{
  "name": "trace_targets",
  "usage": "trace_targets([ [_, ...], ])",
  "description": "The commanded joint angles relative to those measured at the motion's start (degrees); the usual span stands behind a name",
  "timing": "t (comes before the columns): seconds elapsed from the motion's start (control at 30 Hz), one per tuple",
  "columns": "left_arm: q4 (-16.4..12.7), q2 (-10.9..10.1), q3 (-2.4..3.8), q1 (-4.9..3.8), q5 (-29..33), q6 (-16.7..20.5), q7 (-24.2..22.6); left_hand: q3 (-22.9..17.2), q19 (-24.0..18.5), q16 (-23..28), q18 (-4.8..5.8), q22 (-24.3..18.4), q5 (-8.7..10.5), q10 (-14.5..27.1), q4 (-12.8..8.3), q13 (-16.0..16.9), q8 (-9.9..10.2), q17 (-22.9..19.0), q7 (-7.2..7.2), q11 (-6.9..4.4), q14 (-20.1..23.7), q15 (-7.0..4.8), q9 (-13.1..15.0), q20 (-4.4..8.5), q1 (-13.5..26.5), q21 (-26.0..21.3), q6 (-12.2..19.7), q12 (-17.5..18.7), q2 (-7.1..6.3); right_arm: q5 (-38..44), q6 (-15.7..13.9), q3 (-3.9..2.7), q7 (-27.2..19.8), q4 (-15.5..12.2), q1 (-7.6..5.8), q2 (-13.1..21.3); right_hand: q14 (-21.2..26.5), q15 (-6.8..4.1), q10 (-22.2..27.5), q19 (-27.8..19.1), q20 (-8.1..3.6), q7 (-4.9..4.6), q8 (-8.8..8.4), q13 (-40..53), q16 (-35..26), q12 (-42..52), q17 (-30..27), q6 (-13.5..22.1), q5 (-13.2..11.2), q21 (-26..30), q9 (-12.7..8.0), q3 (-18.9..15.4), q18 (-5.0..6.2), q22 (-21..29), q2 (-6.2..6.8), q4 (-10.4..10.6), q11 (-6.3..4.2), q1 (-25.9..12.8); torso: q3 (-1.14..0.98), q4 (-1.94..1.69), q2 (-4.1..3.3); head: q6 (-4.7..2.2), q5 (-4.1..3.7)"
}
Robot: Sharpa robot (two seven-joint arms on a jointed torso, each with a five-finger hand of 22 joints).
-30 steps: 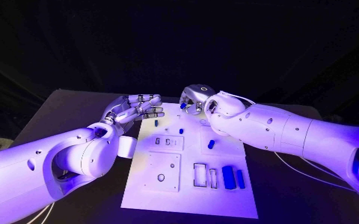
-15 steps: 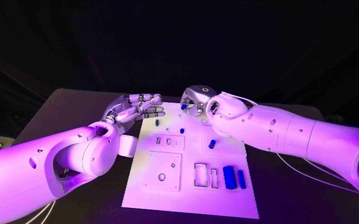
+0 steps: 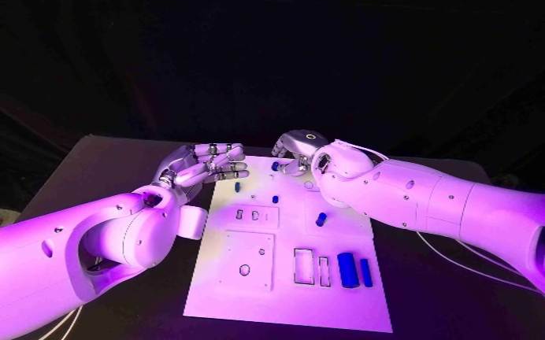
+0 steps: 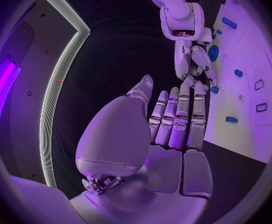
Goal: Assemble the parts on the task board
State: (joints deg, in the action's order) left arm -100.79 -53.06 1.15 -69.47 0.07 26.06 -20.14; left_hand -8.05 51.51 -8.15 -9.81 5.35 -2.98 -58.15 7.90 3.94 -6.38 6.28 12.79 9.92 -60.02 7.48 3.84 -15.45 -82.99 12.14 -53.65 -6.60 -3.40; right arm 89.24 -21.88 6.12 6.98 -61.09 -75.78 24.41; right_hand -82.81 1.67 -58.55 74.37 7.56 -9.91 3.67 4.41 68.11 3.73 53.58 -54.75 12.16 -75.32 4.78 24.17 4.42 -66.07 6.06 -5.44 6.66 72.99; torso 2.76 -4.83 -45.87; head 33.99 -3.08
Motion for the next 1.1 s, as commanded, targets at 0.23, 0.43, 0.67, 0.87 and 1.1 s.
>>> trace_targets([
  [0.23, -0.02, 0.02, 0.06, -0.15, 0.05, -1.14, -0.02, -0.14, 0.13, 0.27, -0.76, -0.08, 0.07, 0.22, -0.40, -0.07, 0.33, 0.08, 0.46, 0.39, -0.11, 0.47, -0.08, -0.15, -0.27, -0.15, 0.08, 0.42, 0.23, -0.25, -0.24, 0.02, -0.63, -0.98, -0.01, 0.68, -0.35, -0.27, -0.74, 1.14, -0.07, 0.28, 0.28, 0.17, 0.52, 1.31, 1.19, -0.45, 0.30, -0.55, 0.07, -0.61, 0.68, -1.58, 0.19, 0.40, -0.21, 0.36, -0.02, -0.01, -0.02, 0.11, -0.05],
  [0.43, 0.09, -0.14, 0.06, -0.15, 0.05, -1.17, -0.04, -0.14, 0.13, 0.27, -0.76, -0.08, 0.07, 0.22, -0.40, -0.07, 0.33, 0.08, 0.46, 0.39, -0.11, 0.47, -0.08, -0.15, -0.27, -0.15, 0.08, 0.42, 0.23, -0.75, -1.83, -0.25, -0.17, -5.37, -0.10, 4.51, -0.77, -0.41, -1.97, 2.04, -0.21, 0.23, 0.52, 0.38, 1.11, 2.24, 1.91, -1.47, 0.73, -1.09, 0.25, -0.77, 0.44, -2.61, 0.16, 0.87, -0.37, 0.20, -0.07, 0.08, 0.03, -0.08, -0.09],
  [0.67, 0.10, -0.87, 0.06, -0.22, 0.05, -1.24, -0.08, -0.17, 0.13, 0.30, -0.76, -0.09, 0.07, 0.23, -0.45, -0.07, 0.35, 0.08, 0.46, 0.40, -0.11, 0.47, -0.08, -0.15, -0.30, -0.16, 0.09, 0.45, 0.26, -6.89, 0.96, -0.94, 1.85, -14.14, -1.52, 14.75, -2.22, -0.97, -9.38, 5.33, -0.60, -0.04, 0.71, 1.97, 4.72, 5.97, 6.72, -2.62, 2.56, -4.14, 0.46, -3.47, -0.62, -7.46, 2.56, 3.00, -1.24, -2.62, -0.12, 1.06, 0.02, -0.56, -0.26],
  [0.87, 0.11, -1.18, 0.05, -0.29, 0.05, -1.36, -0.06, -0.17, 0.13, 0.30, -0.76, -0.09, 0.07, 0.23, -0.45, -0.07, 0.35, 0.08, 0.46, 0.40, -0.11, 0.47, -0.08, -0.15, -0.30, -0.16, 0.09, 0.45, 0.26, -11.79, 5.03, -1.12, 3.10, -17.47, -2.33, 21.11, -2.80, -2.77, -16.98, 7.24, -2.29, 1.77, 1.76, 8.03, 7.17, 13.68, 9.86, -1.98, 4.79, -6.10, 0.88, -10.48, -1.28, -10.60, 4.79, 5.02, -3.46, -3.55, -0.40, 1.63, 0.05, -0.84, -0.48],
  [1.1, 0.26, -1.23, 0.05, -0.31, 0.05, -1.54, -0.04, -0.18, 0.13, 0.32, -0.76, -0.10, 0.08, 0.22, -0.49, -0.07, 0.36, 0.09, 0.44, 0.39, -0.12, 0.47, -0.07, -0.15, -0.32, -0.16, 0.07, 0.46, 0.27, -14.49, 7.67, -1.15, 3.44, -16.25, -2.49, 22.57, -3.66, -3.27, -8.30, 8.58, -2.12, 1.90, 5.09, 36.22, 11.90, 42.22, 16.86, 0.58, 8.44, -7.57, 2.14, -21.10, -1.94, -13.29, 2.20, 8.70, -3.44, 0.17, -0.54, 1.69, -0.09, -0.78, -0.77],
])
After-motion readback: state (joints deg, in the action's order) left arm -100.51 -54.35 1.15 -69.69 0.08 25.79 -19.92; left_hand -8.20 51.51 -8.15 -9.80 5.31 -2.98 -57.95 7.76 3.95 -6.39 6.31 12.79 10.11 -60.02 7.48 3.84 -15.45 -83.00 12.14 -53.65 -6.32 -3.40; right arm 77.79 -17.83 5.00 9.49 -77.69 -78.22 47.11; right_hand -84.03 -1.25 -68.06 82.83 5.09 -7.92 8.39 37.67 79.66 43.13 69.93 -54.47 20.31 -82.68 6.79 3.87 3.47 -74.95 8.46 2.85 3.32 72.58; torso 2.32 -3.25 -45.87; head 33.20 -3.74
